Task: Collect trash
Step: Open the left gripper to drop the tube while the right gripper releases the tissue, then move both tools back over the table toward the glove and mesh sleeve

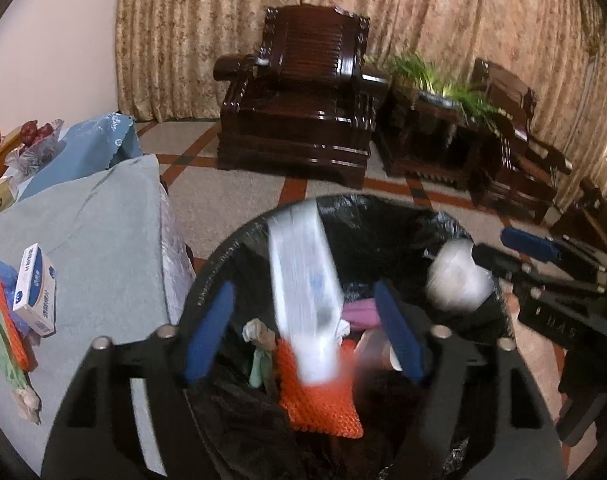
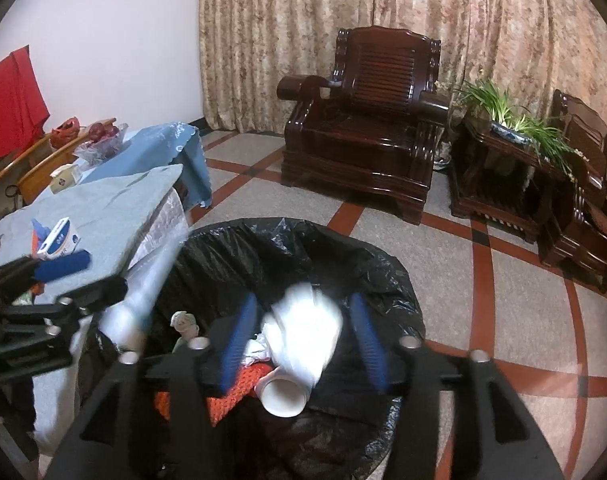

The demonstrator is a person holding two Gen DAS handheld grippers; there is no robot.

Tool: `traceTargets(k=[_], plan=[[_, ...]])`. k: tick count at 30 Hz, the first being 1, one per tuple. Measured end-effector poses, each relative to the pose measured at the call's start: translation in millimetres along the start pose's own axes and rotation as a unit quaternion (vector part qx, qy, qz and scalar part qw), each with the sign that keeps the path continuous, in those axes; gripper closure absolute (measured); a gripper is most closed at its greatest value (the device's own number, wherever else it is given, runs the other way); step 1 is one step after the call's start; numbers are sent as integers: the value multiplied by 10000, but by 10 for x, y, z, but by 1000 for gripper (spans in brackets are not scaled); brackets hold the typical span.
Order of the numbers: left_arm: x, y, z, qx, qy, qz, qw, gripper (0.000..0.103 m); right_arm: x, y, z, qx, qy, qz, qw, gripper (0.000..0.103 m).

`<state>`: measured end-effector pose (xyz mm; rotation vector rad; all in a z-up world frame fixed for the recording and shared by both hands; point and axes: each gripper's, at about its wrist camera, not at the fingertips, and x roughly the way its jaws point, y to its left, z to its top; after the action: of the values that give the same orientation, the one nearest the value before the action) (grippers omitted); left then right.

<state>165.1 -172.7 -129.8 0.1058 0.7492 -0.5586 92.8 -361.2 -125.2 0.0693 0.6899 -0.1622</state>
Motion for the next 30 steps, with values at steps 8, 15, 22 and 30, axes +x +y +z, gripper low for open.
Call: traceTargets(k=[8, 15, 22, 30], plan=[[-291, 241, -53, -153, -202, 336, 9991, 12, -149, -20, 5, 212, -186, 23, 9996, 6], [-698, 625, -192, -445, -390, 854, 9946, 10, -254, 223, 24, 157, -249, 302, 9991, 6], [-1079, 1091, -375, -813, -497, 1416, 9853, 10, -255, 694, 53, -119, -234, 706, 9972, 6], [-1452, 1636, -640, -1152, -541, 2061, 9702, 10, -224, 1276, 74, -404, -283, 1096, 9928, 6]])
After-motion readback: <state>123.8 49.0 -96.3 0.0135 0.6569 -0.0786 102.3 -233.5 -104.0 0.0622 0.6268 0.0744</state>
